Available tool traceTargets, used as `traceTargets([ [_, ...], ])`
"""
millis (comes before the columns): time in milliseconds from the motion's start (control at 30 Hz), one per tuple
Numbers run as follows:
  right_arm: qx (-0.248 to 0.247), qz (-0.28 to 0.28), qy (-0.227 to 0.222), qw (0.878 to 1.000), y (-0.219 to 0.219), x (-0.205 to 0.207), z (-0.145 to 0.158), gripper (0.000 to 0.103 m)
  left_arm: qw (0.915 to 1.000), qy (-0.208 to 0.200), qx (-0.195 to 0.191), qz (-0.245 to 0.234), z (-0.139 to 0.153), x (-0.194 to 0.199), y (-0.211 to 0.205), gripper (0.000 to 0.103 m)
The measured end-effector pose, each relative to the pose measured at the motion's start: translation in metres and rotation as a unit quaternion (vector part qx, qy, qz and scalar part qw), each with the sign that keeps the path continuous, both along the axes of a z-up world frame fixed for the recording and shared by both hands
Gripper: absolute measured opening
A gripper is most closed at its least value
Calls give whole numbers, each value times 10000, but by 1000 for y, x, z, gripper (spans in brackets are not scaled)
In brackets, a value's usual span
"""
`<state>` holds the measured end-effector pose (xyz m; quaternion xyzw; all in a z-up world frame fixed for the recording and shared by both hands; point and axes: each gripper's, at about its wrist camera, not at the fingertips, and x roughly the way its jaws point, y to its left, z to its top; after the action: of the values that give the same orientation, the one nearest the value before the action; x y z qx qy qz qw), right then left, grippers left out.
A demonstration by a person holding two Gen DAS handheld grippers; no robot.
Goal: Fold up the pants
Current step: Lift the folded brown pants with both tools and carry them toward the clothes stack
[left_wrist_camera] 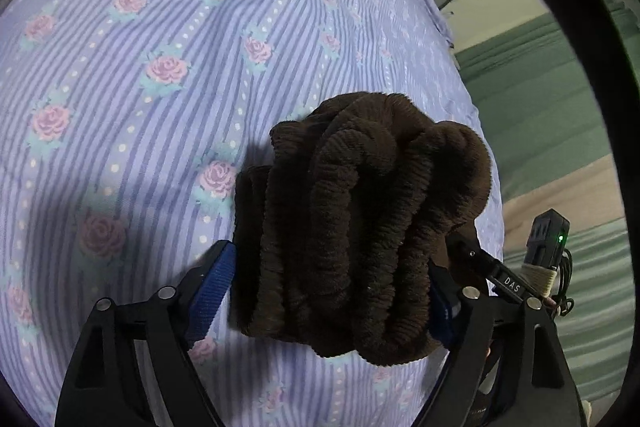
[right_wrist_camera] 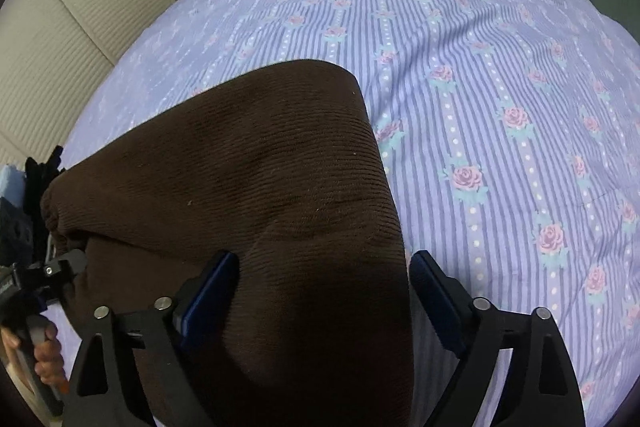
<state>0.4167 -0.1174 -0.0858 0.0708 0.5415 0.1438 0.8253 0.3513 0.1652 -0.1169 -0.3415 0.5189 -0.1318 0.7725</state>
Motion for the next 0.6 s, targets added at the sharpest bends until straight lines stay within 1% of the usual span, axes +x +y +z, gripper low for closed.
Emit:
traceTargets([
  [100,21,-14,11,10000,0,1,-5,89,9999,41,-103,14,-7,4,-4,95],
  [167,122,-29,65,9999,-3,2,-10,89,9998,71,-144,82,-11,6,-9,98],
  [233,322,-66,154,9993,-8,5,-18,89,9998,53,-123,138,-12,7,-13,98],
  [267,425,-92,189,9989,-12,5,-21,90,9998,44,-128,163,-12,8,-16,96],
  [333,594,-111,224,9979,-18,6,-26,90,9993,54,-253,258,-12,6,-19,91],
  [400,633,-112,240,9976,-19,7,-27,90,9987,58,-382,338,-9,2,-20,78],
  [433,616,-106,257,9977,-18,6,-26,89,9985,64,-386,373,-6,0,-20,76],
  [467,623,-109,288,9976,-18,6,-25,86,9986,78,-366,380,-4,3,-21,72],
  [500,730,-84,330,9968,-18,6,-22,72,9988,104,-301,379,1,4,-23,68],
  [533,845,-42,365,9957,-20,5,-20,69,9989,126,-212,399,7,4,-25,66],
  [567,843,-56,368,9957,-22,4,-16,65,9989,125,-169,426,13,4,-26,64],
  [600,885,-68,353,9954,-23,3,-12,59,9989,110,-70,443,20,6,-30,62],
])
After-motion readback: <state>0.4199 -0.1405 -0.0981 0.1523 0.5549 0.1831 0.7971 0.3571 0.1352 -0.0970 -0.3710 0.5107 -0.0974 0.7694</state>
